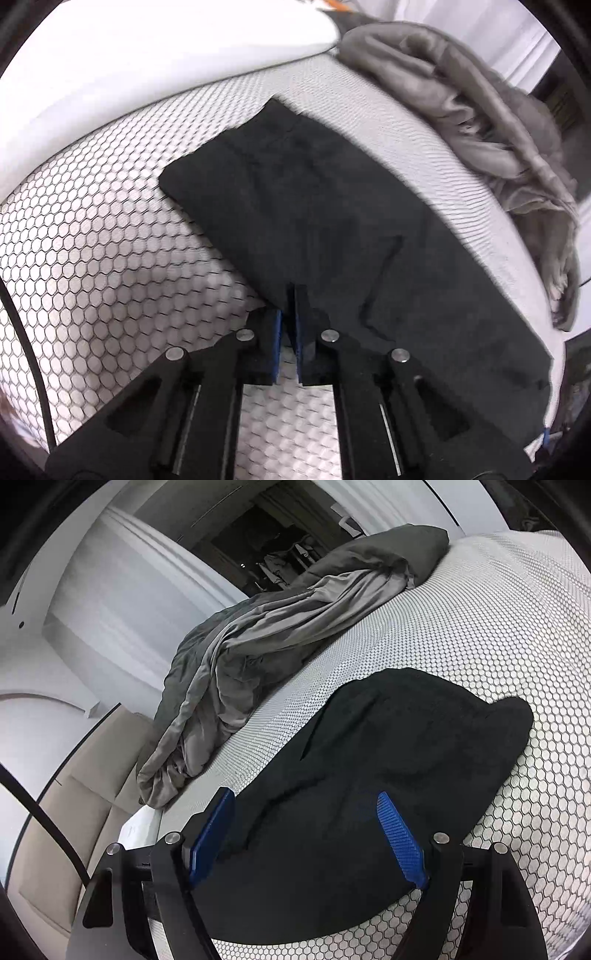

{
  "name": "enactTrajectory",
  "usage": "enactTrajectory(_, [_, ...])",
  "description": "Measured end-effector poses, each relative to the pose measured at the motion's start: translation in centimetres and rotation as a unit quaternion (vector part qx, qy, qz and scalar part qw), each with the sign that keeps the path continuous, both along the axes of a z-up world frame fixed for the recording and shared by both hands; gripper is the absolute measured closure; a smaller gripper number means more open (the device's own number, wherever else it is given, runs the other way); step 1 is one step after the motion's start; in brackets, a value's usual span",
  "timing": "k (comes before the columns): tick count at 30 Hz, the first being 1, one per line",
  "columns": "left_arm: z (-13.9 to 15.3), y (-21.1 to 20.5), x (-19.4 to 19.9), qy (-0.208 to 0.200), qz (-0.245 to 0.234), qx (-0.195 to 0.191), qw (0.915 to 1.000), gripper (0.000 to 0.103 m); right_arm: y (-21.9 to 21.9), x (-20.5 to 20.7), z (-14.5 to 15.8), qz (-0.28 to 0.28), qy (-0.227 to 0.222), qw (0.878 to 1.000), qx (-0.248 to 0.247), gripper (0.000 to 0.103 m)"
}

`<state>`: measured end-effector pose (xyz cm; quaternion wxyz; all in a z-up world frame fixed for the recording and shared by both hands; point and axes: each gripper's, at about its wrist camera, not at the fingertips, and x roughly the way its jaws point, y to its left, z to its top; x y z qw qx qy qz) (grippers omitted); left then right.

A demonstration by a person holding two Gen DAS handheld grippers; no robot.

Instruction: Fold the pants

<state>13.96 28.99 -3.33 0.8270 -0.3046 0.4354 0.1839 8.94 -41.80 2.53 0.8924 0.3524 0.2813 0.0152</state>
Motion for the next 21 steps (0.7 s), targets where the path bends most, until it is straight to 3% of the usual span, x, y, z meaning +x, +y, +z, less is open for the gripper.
enactTrajectory(3, [0.8,0.7,-2.0,-0.024,0.014,-0.035,0.9990,0.094,0.2,-0.6,0.1,0.002,0.003,1.000,-0.018,0.022])
enactTrajectory(5, [1.5,0.7,-3.7,-0.032,0.027,-0.036,0.9985,0.076,-0.1,-1.3,0.0,0.002,0.005,1.000,-0.022,0.022])
enactTrajectory(8, [1.4,1.0,-6.0,-0.055,0.051,-0.073,0.9945,0.066,-0.9,-2.3,0.1,-0.001,0.003,1.000,-0.019,0.022])
enactTrajectory(10, [0.3,1.5,-5.6,-0.065,0.051,-0.103,0.9913,0.066,-1.3,-2.9,-0.1,-0.002,0.006,1.000,-0.016,0.022])
enactTrajectory(15, [-1.1,1.3,-1.4,-0.069,0.049,-0.104,0.9909,0.066,-2.8,-4.0,-1.3,0.018,0.022,1.000,0.012,0.022])
enactTrajectory(17, [-1.2,1.6,-0.2,-0.097,0.044,-0.121,0.9868,0.067,-3.4,-4.2,-1.9,0.040,0.043,0.998,0.011,0.022])
enactTrajectory(18, [-1.2,1.7,0.3,-0.099,0.051,-0.123,0.9861,0.071,-3.5,-4.1,-2.6,0.064,0.066,0.996,0.011,0.022])
enactTrajectory(19, [-1.3,1.7,0.9,-0.100,0.058,-0.121,0.9859,0.088,-3.5,-3.9,-3.4,0.090,0.089,0.992,0.010,0.022])
enactTrajectory(20, [-1.2,1.7,1.0,-0.100,0.064,-0.115,0.9862,0.097,-3.6,-4.0,-4.0,0.100,0.102,0.990,0.011,0.022])
enactTrajectory(21, [-1.1,1.7,1.5,-0.107,0.067,-0.116,0.9852,0.098,-3.9,-3.8,-4.9,0.101,0.111,0.988,0.022,0.022])
